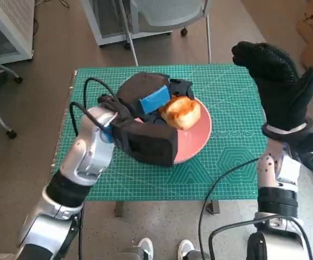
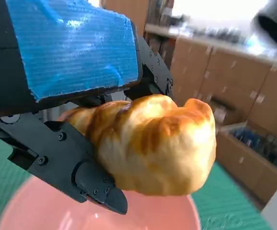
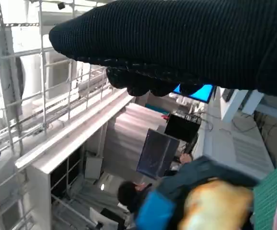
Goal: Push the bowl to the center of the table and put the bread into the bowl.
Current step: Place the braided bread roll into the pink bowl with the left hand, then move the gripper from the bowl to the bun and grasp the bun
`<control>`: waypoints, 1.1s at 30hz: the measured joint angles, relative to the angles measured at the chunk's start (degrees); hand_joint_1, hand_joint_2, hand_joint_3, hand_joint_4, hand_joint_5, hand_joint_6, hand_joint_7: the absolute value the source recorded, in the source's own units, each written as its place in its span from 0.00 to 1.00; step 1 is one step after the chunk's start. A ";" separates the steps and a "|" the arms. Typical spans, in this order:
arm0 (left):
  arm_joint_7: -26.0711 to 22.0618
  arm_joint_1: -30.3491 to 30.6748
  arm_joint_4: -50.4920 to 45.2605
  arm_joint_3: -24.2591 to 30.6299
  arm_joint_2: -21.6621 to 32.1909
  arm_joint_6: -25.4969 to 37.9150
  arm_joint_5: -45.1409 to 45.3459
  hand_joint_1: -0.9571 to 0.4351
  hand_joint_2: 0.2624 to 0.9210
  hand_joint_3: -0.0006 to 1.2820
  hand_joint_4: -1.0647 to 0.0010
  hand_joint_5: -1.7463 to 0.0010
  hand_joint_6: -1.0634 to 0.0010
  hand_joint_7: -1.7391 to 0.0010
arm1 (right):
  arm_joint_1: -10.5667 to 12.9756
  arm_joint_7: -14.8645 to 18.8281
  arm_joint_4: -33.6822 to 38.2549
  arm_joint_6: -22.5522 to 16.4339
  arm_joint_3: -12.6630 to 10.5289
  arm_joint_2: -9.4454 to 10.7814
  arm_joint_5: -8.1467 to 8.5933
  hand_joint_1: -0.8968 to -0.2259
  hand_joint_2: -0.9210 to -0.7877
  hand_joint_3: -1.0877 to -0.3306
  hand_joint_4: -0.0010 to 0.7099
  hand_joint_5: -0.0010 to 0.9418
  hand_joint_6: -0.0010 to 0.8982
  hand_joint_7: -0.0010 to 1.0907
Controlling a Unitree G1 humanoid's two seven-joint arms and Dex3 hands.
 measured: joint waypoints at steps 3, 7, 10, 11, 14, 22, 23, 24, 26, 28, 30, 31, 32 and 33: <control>0.47 -0.38 3.42 -0.76 -0.68 -1.17 0.06 0.69 1.00 0.02 0.29 0.34 0.37 0.39 | 0.61 -0.62 -0.92 0.14 0.00 -0.09 -0.25 0.35 0.00 0.59 0.43 0.00 0.45 0.00; 0.68 -0.70 7.66 -1.45 -1.26 -3.11 -0.02 0.69 1.00 0.07 0.33 0.29 0.44 0.37 | 1.07 -1.39 -1.60 0.17 0.02 -0.14 -0.61 0.35 0.00 0.59 0.42 0.00 0.44 0.00; 0.18 -0.87 10.30 -1.62 -1.89 -3.29 -0.28 0.63 0.85 0.02 0.94 0.95 0.81 0.89 | 1.29 -1.86 -2.17 0.17 0.04 -0.21 -0.73 0.35 0.00 0.58 0.42 0.00 0.45 0.00; -0.03 -0.87 10.47 -1.64 -1.94 -3.20 -0.28 0.62 0.84 0.02 0.95 0.96 0.82 0.90 | 1.30 -1.93 -2.22 0.17 0.05 -0.22 -0.74 0.35 0.00 0.58 0.42 0.00 0.45 0.00; -4.19 -1.38 12.00 -2.03 -2.09 -1.06 -0.41 0.51 0.79 0.01 0.98 0.99 0.85 0.93 | 1.65 -2.55 -2.60 0.16 0.10 -0.25 -0.83 0.36 0.00 0.58 0.42 0.00 0.45 0.00; -8.81 -1.87 11.99 -1.73 -0.57 -0.69 -1.23 0.40 0.77 0.00 1.00 1.00 0.86 0.95 | 1.63 -2.71 -2.10 0.09 0.20 -0.24 -0.83 0.37 0.00 0.58 0.42 0.00 0.45 0.00; -9.28 -1.87 11.93 -1.52 -0.30 -0.98 -1.58 0.40 0.77 0.00 1.00 1.00 0.85 0.95 | 1.63 -2.71 -2.01 0.09 0.21 -0.24 -0.82 0.37 0.00 0.58 0.42 0.00 0.45 0.00; -9.76 -1.87 11.88 -1.28 -0.07 -1.28 -2.16 0.39 0.77 0.00 1.00 1.00 0.85 0.95 | 1.63 -2.71 -1.99 0.09 0.24 -0.23 -0.82 0.37 0.00 0.58 0.42 0.00 0.45 0.00; -11.15 -1.80 11.35 -0.59 0.59 -1.77 -3.59 0.38 0.77 0.00 1.00 1.00 0.84 0.95 | 1.62 -2.70 -1.97 0.09 0.30 -0.21 -0.81 0.37 0.00 0.58 0.42 0.00 0.45 0.00; -12.78 -1.68 10.10 0.10 1.44 -1.90 -5.07 0.37 0.77 0.00 1.00 1.00 0.83 0.95 | 1.62 -2.70 -1.96 0.10 0.39 -0.19 -0.78 0.37 0.00 0.58 0.42 0.00 0.45 0.00; -14.30 -1.49 8.10 1.11 2.47 -2.05 -6.50 0.36 0.78 0.00 1.00 1.00 0.83 0.95 | 1.61 -2.68 -1.91 0.10 0.44 -0.18 -0.71 0.37 0.00 0.58 0.42 0.00 0.45 0.00; -14.79 -1.39 7.10 1.68 2.98 -2.10 -7.31 0.36 0.78 0.00 1.00 1.00 0.82 0.95 | 1.61 -2.68 -1.86 0.11 0.45 -0.18 -0.68 0.37 0.00 0.58 0.42 0.00 0.45 0.00; -15.32 -1.14 5.67 2.38 3.61 -2.15 -8.03 0.35 0.78 0.00 1.00 1.00 0.81 0.95 | 1.59 -2.67 -1.84 0.11 0.50 -0.15 -0.67 0.37 0.00 0.58 0.42 0.00 0.45 0.00; -15.75 -0.98 4.47 3.09 4.16 -2.16 -8.71 0.35 0.77 0.00 1.00 1.00 0.81 0.95 | 1.58 -2.65 -1.80 0.12 0.52 -0.15 -0.66 0.37 0.00 0.58 0.42 0.00 0.45 0.00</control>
